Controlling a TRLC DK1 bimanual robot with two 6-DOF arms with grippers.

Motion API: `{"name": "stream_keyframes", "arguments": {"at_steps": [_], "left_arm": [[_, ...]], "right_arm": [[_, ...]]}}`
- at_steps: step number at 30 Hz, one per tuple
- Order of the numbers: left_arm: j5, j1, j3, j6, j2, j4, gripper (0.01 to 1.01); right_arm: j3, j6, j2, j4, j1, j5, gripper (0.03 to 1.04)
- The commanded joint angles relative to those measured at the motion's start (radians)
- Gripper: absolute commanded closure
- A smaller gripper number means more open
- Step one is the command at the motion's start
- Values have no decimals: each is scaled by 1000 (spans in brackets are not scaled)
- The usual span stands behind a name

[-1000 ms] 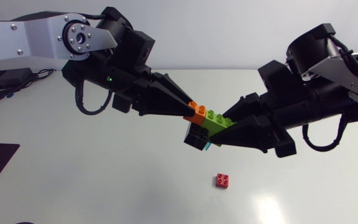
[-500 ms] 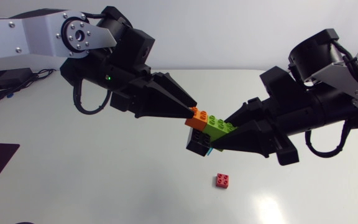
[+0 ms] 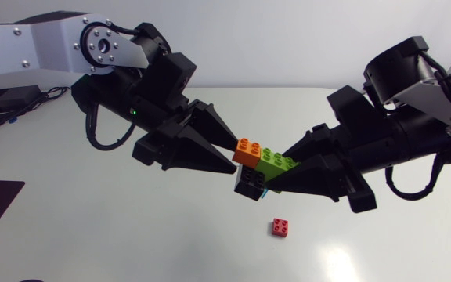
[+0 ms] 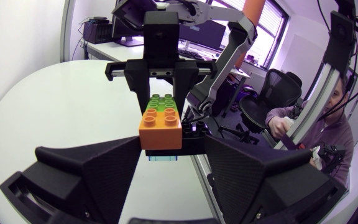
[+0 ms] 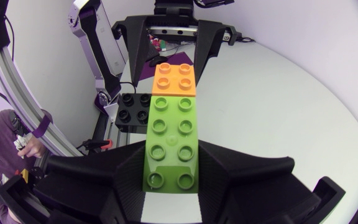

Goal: Disassemble duplo

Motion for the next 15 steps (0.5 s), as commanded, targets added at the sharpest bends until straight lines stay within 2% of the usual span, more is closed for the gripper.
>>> {"name": "stream_keyframes", "arguments": {"at_steps": [1, 10, 13, 15], "left_arm": [[2, -17, 35, 37, 21, -28, 339], [4, -46, 57, 34, 39, -27, 359], [4, -53, 63, 32, 49, -27, 502], [4, -58, 63, 31, 55, -27, 698]], "right_arm": [[-12, 9, -11, 4, 11, 4, 908], [-15, 18, -8, 6, 39, 15, 907], [-18, 18, -8, 6, 39, 15, 907], [-21, 16, -10, 9, 42, 15, 907]]}}
